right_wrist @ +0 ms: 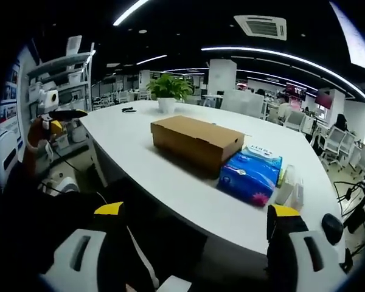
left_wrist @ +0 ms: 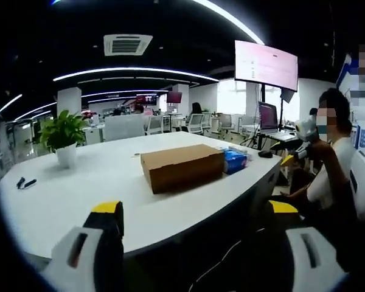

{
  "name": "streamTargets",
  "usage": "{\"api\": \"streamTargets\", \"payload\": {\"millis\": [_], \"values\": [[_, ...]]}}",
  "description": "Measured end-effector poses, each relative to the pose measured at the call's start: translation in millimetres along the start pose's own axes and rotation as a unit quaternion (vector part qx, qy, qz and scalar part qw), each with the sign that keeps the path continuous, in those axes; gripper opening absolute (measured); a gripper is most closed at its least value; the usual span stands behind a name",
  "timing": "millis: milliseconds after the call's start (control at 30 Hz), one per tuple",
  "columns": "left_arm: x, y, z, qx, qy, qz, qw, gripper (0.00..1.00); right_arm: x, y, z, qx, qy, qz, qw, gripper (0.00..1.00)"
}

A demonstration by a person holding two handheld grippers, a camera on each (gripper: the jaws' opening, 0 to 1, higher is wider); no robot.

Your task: Operate the shoe box by opening the lid, removing the specified soft item, and placing it in the target area until the item is outside and the box remains undamaged.

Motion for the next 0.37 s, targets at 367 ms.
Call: {"api": "streamTargets", "payload": {"millis": [367], "values": [[3.4,-2.3,-1.9,0.008,0.018,-0.006,0.9998,0.99,4.0,2.3,-1.5,0.001,0.006,0.004,1.0,0.99]]}}
Point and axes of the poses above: the point that each gripper's makers call its tool centre point, and the gripper's own axes: x roughly forward along the fingers, y roughly to its left, z roughly out of its top, the point moved 8 cm from there along -x, roughly backward along the fingers, and after that the axes turned 8 degrees about -z, right-handed, at the moved point
